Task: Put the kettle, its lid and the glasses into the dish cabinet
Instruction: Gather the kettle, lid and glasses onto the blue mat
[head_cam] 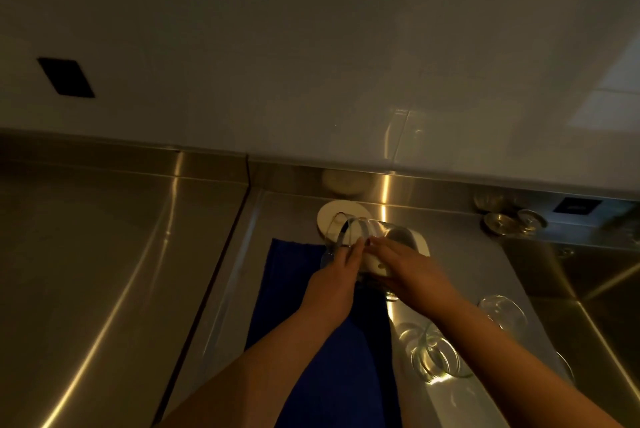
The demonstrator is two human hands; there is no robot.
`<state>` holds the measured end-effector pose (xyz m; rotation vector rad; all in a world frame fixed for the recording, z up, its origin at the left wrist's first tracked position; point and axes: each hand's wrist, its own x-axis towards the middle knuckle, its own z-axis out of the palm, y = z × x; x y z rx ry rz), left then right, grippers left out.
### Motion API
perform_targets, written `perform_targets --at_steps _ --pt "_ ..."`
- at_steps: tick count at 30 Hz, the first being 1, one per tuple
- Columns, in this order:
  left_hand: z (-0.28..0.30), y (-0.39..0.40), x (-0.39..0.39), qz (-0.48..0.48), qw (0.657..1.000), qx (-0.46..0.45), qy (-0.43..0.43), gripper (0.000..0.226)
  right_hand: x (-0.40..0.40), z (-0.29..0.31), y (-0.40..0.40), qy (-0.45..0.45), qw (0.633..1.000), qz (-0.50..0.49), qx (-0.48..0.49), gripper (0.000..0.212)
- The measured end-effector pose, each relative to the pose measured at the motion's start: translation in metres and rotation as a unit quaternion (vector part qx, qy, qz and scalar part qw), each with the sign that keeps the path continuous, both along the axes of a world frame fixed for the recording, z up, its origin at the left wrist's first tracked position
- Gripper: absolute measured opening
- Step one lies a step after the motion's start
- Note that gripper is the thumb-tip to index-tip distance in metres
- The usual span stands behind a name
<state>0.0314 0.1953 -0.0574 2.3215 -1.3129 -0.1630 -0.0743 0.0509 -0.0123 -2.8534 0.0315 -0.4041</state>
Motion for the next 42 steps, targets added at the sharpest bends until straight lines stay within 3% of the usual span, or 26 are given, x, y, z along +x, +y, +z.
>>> perform_targets --at_steps 14,18,23,29,34,38,42 --pt "-0.002 0.006 0.009 0.046 0.997 0.020 -0.054 0.081 -0.012 -0.011 -0.004 0.032 0.998 -0.039 0.026 0.052" --pt "0.006 -0.003 0.006 -0.020 0.995 0.006 -0.093 0.084 -0.023 -0.014 -0.011 0.021 0.998 -0.063 0.004 0.055" --pt "0.017 -0.022 -0.008 -0.123 0.991 -0.007 -0.052 0.069 -0.023 -0.016 -0.013 0.023 0.997 -0.074 -0.010 0.059" --pt "0.035 -0.033 0.002 -0.130 0.991 -0.034 -0.026 0.059 -0.019 0.012 -0.022 0.039 0.995 -0.089 -0.022 0.055" --pt "0.035 -0.028 0.007 -0.128 0.989 -0.054 -0.044 0.055 -0.016 0.029 -0.022 0.044 0.994 -0.088 -0.056 0.033" --pt "0.033 -0.020 0.013 -0.109 0.992 -0.057 -0.037 0.051 -0.008 0.033 -0.013 0.076 0.985 -0.096 -0.120 0.052" --pt "0.032 -0.020 0.016 -0.099 0.990 -0.080 -0.057 0.051 0.000 0.037 -0.007 0.054 0.988 -0.087 -0.113 0.051"
